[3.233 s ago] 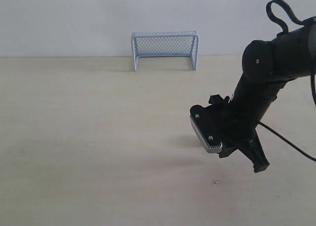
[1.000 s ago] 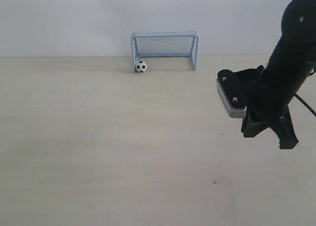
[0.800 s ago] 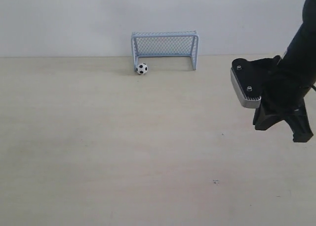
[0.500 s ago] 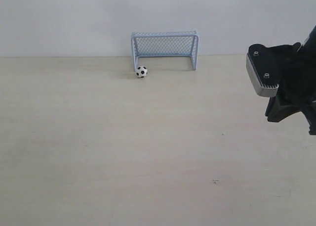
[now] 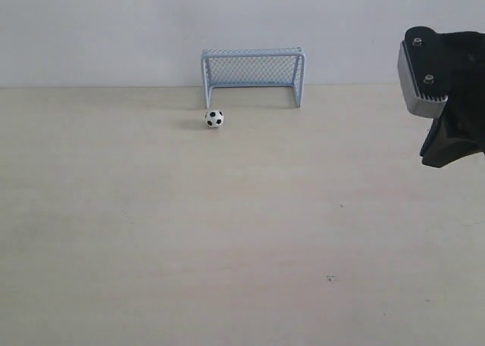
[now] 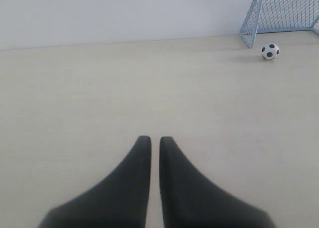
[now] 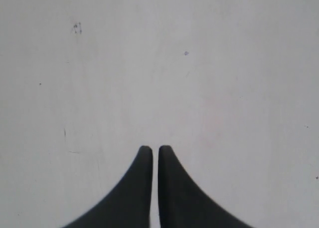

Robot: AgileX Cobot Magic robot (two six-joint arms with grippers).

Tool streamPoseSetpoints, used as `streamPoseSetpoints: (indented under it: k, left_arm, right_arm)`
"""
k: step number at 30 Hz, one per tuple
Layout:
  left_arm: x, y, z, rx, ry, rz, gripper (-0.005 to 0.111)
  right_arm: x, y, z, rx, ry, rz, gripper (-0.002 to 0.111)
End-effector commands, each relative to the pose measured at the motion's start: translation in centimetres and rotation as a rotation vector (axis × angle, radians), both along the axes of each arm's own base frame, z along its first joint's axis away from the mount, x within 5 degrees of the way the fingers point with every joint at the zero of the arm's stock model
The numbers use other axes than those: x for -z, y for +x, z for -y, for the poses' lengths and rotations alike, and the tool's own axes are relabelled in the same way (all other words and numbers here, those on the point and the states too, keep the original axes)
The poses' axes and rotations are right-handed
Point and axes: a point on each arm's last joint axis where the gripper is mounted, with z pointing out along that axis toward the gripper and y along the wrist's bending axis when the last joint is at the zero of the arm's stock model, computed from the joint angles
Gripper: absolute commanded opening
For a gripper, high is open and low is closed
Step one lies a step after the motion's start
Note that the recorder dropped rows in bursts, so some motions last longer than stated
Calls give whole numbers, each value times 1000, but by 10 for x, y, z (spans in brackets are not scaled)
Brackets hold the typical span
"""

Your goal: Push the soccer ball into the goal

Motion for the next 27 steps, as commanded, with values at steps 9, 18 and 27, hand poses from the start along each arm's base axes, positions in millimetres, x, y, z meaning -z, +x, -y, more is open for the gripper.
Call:
streamPoseSetpoints:
  k: [9, 18, 27]
  left_arm:
    - [-2, 1, 1, 6, -18, 15, 6]
    - [-2, 1, 1, 6, -18, 15, 6]
    - [-2, 1, 1, 6, -18, 15, 6]
  right_arm:
    - [-12, -18, 17, 132, 100, 9, 0]
    - [-4, -33, 39, 279, 196, 18, 0]
    - [3, -47, 41, 359, 269, 28, 0]
